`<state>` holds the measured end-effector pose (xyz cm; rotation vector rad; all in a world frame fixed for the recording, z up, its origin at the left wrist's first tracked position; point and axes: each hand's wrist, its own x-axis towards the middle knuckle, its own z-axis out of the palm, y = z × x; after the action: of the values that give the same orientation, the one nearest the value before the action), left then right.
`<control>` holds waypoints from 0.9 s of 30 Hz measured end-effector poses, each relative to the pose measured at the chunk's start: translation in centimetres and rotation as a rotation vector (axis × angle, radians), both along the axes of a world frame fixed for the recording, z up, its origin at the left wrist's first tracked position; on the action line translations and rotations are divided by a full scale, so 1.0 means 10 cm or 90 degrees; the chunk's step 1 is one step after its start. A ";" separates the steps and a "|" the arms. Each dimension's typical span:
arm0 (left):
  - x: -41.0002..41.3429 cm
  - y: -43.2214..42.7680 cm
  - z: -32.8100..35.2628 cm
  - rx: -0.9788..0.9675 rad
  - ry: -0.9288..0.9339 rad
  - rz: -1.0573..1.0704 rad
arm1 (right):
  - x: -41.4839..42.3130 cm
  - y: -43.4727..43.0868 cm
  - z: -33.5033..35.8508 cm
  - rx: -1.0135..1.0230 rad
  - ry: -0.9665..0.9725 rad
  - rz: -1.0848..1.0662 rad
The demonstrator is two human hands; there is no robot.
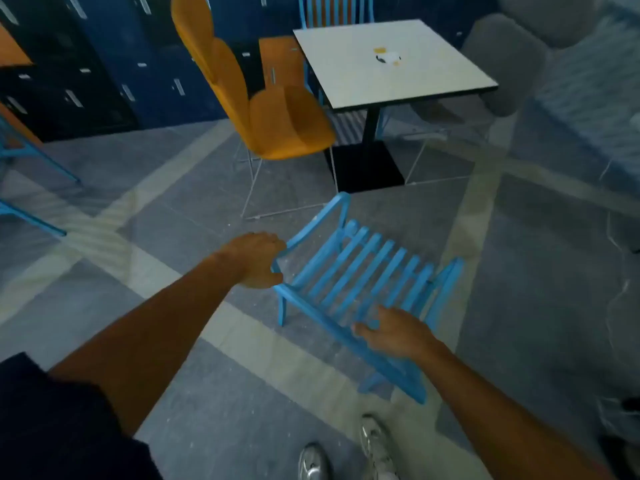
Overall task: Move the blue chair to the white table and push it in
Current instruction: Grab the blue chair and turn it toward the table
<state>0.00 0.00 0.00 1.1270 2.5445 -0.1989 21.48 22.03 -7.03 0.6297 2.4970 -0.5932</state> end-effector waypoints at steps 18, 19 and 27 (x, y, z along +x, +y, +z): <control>-0.61 -0.10 -1.25 -0.110 0.010 -0.110 | 0.61 -0.29 -0.88 0.152 0.060 -0.159; -0.63 -0.11 -1.29 -0.083 0.020 -0.099 | 0.61 -0.28 -0.88 0.147 0.059 -0.154; -0.80 -0.18 -1.53 -0.070 0.044 -0.095 | 0.61 -0.23 -0.93 0.112 0.077 -0.128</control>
<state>-8.05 -1.75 -15.25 1.2886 2.4751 -0.4162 27.56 19.72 -16.33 0.9455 2.6379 -0.5002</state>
